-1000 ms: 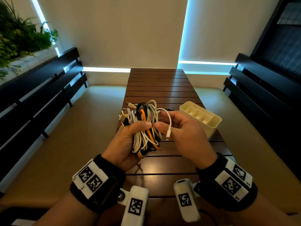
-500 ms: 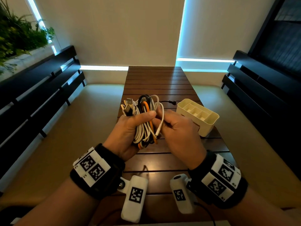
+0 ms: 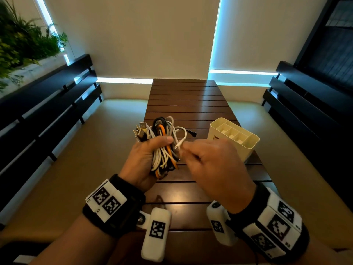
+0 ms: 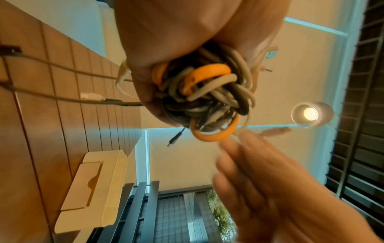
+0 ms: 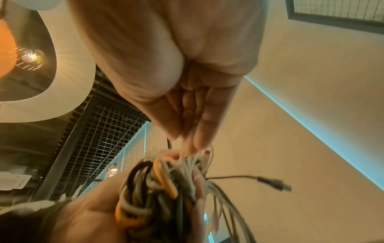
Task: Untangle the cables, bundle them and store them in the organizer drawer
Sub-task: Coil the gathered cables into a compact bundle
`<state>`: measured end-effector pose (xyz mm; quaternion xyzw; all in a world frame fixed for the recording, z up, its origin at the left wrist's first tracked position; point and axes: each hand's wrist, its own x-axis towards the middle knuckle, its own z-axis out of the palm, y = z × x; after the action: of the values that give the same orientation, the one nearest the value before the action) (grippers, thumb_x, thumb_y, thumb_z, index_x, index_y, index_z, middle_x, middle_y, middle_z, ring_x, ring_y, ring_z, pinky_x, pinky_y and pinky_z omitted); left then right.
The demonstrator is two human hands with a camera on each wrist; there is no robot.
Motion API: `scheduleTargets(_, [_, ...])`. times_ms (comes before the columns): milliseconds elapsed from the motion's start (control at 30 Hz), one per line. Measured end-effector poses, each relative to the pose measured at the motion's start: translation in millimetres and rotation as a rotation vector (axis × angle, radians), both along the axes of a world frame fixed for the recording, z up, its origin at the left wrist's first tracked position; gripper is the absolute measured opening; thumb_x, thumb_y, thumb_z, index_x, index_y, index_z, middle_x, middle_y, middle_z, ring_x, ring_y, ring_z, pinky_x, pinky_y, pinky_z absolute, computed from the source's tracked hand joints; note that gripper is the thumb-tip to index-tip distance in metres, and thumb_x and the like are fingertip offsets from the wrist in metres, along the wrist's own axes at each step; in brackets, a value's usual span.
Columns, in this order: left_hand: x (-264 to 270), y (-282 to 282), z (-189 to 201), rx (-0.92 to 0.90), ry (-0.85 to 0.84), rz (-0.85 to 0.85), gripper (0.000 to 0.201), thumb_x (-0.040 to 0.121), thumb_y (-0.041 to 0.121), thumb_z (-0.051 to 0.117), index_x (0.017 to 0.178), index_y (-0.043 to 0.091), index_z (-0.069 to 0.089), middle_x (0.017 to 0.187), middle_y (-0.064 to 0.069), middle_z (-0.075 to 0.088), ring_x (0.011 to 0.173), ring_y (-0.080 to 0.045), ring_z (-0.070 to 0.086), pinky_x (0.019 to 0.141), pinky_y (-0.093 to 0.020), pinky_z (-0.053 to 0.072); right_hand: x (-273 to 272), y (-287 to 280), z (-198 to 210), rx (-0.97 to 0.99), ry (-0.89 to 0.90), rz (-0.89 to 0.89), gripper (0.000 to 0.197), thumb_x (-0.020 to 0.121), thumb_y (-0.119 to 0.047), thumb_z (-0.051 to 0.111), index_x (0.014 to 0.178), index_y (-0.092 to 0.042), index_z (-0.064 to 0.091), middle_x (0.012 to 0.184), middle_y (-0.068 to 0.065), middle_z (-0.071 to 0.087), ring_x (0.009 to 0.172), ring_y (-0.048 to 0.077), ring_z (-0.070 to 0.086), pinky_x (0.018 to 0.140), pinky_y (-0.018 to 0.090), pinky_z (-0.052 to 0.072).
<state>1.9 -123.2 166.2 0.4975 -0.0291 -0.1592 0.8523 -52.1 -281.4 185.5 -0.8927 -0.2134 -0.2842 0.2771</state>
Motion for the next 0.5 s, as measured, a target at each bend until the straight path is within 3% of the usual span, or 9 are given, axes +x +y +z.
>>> scheduleTargets(100, [2.0,5.3,0.5,-0.004,0.024,-0.008,0.027,0.076,0.015,0.071,0.098,-0.001,0.069,0.08,-0.017,0.066,0.061,-0.026,0.064,0.057,-0.033,0.056,0.1,-0.5,9.9,0.237,0.134,0.115,0.013,0.091,-0.028,0.069,0.092,-0.018,0.078,0.07,-0.011,0.07,0.06,0.005,0.063,0.055,0.014,0.048])
scheduleTargets(200, [-2.8,3.7,-1.7,-0.036,-0.011,-0.061,0.027,0.077,0.013,0.069,0.1,-0.001,0.068,0.076,-0.016,0.065,0.059,-0.025,0.064,0.052,-0.032,0.055,3.8,5.4,11.9,0.505,0.297,0.299,0.023,0.092,-0.017,0.067,0.114,-0.015,0.072,0.094,0.001,0.076,0.084,0.015,0.072,0.075,0.028,0.059])
scheduleTargets(333, [-9.1,6.7,-1.2,-0.096,-0.009,-0.173,0.033,0.071,0.014,0.076,0.101,0.002,0.07,0.079,-0.016,0.072,0.06,-0.025,0.07,0.058,-0.034,0.059,11.6,1.8,10.3,0.782,0.26,0.398,0.035,0.094,-0.001,0.056,0.124,-0.018,0.062,0.123,0.005,0.068,0.114,0.016,0.065,0.09,0.026,0.054])
scheduleTargets(500, [-16.1,11.9,3.3,-0.141,-0.043,-0.287,0.049,0.051,0.023,0.092,0.093,0.004,0.076,0.076,-0.014,0.075,0.059,-0.021,0.073,0.056,-0.031,0.06,25.5,-15.6,11.1,0.847,0.36,0.397,0.059,0.084,-0.003,0.054,0.141,-0.018,0.047,0.144,-0.009,0.052,0.136,0.007,0.046,0.105,0.028,0.043])
